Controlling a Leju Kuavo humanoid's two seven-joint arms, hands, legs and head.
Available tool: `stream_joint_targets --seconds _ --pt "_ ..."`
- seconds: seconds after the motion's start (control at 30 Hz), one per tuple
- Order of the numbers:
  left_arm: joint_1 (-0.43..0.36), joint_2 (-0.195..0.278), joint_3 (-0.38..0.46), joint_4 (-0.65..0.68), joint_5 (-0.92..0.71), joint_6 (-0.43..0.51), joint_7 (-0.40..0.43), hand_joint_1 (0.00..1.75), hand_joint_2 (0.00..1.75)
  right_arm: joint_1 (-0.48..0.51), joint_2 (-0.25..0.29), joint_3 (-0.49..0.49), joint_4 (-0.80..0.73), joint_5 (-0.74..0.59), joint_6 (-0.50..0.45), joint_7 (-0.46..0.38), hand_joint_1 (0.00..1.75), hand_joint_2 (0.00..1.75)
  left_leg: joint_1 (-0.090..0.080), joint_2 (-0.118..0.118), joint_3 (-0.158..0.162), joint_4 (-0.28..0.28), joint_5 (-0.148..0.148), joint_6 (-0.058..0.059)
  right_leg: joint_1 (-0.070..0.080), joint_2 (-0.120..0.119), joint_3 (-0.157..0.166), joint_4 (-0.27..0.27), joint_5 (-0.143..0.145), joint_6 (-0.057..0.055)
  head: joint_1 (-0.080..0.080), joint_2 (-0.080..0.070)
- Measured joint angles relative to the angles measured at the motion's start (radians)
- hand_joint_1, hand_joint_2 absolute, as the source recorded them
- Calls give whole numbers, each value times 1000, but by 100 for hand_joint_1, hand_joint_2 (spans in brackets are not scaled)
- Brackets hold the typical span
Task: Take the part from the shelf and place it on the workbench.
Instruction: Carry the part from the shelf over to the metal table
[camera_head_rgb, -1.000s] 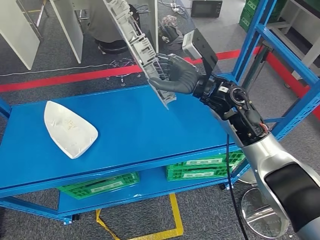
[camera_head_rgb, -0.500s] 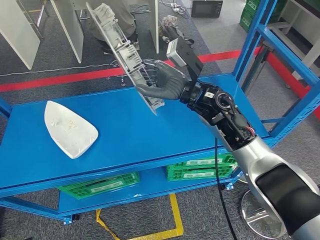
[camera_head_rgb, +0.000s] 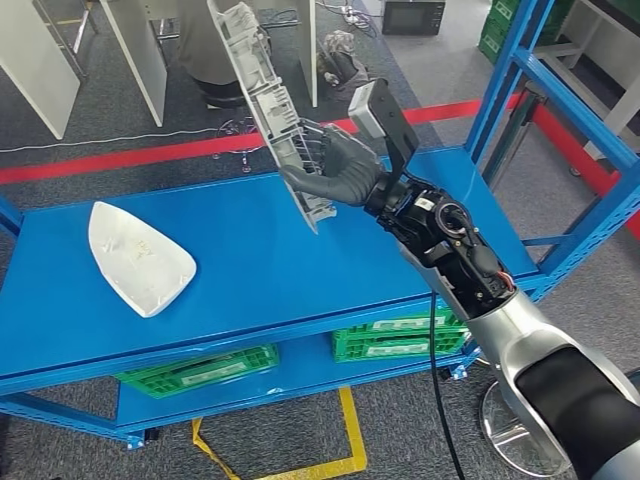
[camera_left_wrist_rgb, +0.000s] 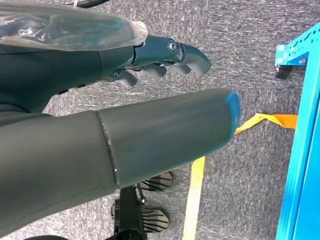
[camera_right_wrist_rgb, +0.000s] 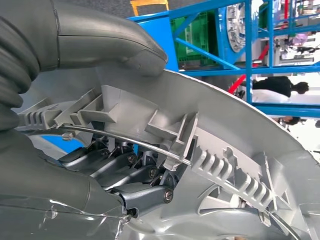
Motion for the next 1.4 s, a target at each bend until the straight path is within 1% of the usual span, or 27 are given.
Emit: stream_joint_targets --seconds 0.27,0.5,0.7,1.1,1.4 --pt "3 0 0 0 -9 1 -3 0 0 35 0 -26 -64 11 -45 -14 175 175 0 0 0 0 0 0 0 0 0 0 0 0 0 0" --pt "3 0 0 0 -14 7 -4 0 0 48 0 -41 -108 25 -56 -16 175 175 0 0 0 0 0 0 0 0 0 0 0 0 0 0" --pt "4 0 7 0 -11 6 -14 0 0 51 0 -50 -135 48 -66 -36 175 175 0 0 0 0 0 0 0 0 0 0 0 0 -1 0" --pt "4 0 21 0 -12 15 -16 0 0 66 0 -58 -141 52 -81 -48 175 175 0 0 0 0 0 0 0 0 0 0 0 0 -1 0" --pt "4 0 25 0 -12 10 -13 0 0 94 0 -68 -145 69 -96 -50 175 175 0 0 0 0 0 0 0 0 0 0 0 0 0 0"
